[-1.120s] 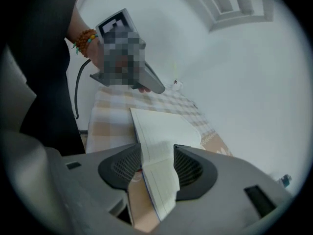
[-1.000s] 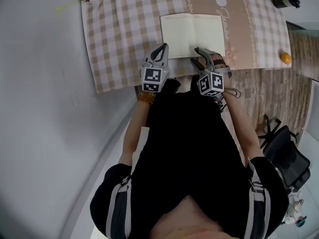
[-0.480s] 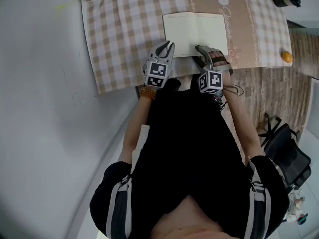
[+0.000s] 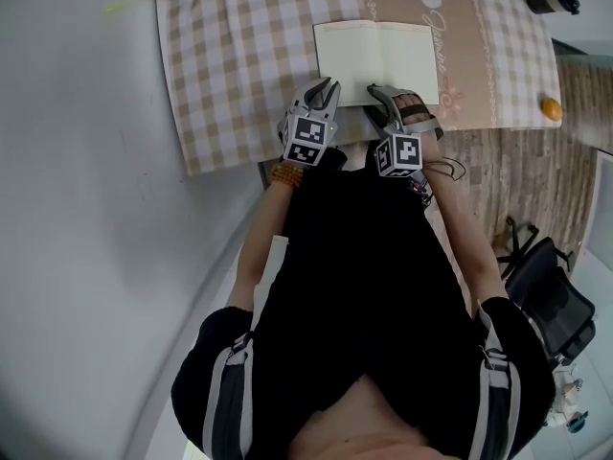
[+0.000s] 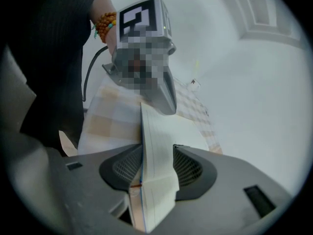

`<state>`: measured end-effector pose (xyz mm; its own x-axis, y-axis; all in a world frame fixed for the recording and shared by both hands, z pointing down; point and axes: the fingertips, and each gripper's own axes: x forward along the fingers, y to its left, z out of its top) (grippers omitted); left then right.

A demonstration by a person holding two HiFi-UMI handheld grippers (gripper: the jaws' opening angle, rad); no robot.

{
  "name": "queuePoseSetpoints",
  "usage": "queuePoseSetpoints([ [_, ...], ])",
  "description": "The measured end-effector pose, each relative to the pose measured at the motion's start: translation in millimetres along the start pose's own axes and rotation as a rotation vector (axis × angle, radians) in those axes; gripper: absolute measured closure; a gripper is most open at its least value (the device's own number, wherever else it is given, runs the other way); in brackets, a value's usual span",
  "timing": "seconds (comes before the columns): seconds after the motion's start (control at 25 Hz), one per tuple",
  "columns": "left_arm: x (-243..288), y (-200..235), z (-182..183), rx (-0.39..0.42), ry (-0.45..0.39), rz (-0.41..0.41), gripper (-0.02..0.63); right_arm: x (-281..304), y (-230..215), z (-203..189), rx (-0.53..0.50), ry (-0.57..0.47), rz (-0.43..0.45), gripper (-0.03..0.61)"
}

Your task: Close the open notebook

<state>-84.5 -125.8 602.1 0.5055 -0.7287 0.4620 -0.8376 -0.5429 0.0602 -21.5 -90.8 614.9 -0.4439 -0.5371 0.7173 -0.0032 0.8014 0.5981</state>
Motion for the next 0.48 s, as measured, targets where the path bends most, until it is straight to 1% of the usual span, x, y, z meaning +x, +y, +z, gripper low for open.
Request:
queuePoseSetpoints([
  [0.08,0,-2,-1,0.016,0.003,-0.002,0.545,4,1,7,-0.029,0.0,-0.003,0.394],
  [0.2,0,-2,-2,0.017,0.002,-0.006,0.546,6,3,8,-0.049,0.0,0.002,0.397],
  [0.24,0,-2,-2,0.02,0.001,-0.007,0.546,6,5,8,-0.052,-0.003,0.006,0.409],
  [0.32,0,-2,-1,0.021,-0.003,-0.008,0.545,7,10,8,-0.049,-0.015,0.006,0.478],
  [0.36,-1,-1,0,0.007,-0.006,-0.011,0.545,6,12,8,-0.039,-0.021,-0.002,0.494],
  [0.4,-3,2,1,-0.024,-0.01,-0.014,0.546,6,12,8,-0.018,-0.028,-0.011,0.5],
  [0.48,-10,14,5,-0.124,-0.027,-0.009,0.545,5,12,9,0.047,-0.042,-0.018,0.506],
])
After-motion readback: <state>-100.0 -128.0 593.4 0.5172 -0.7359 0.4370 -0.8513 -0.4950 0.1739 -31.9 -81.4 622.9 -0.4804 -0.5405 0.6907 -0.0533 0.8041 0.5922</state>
